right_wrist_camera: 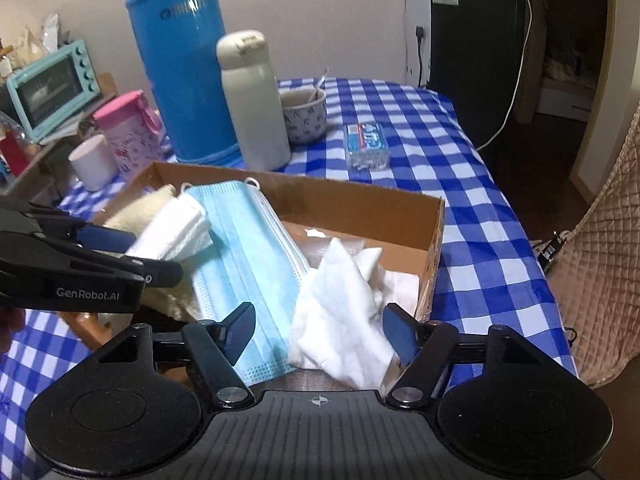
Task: Organize soft objects
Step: 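Open both grippers to drop the towel and sock into the box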
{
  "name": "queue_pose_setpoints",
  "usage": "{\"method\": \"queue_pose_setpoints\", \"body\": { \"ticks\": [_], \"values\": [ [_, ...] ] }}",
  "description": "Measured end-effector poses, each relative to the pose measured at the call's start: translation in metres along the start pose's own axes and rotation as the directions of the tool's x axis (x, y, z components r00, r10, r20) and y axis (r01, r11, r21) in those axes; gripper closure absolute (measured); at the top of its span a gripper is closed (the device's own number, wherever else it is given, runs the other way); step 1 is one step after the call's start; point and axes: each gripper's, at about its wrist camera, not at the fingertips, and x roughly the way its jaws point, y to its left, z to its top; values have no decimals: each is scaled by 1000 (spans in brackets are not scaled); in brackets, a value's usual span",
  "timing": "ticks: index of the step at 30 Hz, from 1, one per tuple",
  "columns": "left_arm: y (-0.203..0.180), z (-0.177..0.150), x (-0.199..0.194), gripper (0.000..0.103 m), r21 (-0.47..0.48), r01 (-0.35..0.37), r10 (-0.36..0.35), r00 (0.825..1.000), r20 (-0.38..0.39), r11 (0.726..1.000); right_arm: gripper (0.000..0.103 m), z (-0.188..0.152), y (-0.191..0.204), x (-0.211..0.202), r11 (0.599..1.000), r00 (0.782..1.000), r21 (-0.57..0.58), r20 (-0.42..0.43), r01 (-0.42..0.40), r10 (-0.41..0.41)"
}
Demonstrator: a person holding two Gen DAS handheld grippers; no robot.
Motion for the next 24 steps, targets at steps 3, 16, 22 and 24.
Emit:
{"method": "queue_pose_setpoints", "body": {
  "ticks": [3, 16, 22, 24],
  "values": [
    [2, -5, -12, 47, -2, 14, -14, 1000, 14, 1000, 31, -2, 1, -13, 1000, 1000, 7, 16, -10, 10],
    [6, -19, -60, 45, -37, 38, -36, 998, 50, 999, 30, -14, 11, -55, 999, 999, 20, 30, -33, 32],
    [11, -25, -83, 45, -74, 34, -29, 997, 69, 997, 30, -15, 12, -73, 998, 998, 42, 48, -44, 42],
    [12, -28, -93, 45, -82, 33, -27, 996, 79, 996, 30, -16, 13, -80, 998, 997, 41, 56, -47, 45]
  ]
}}
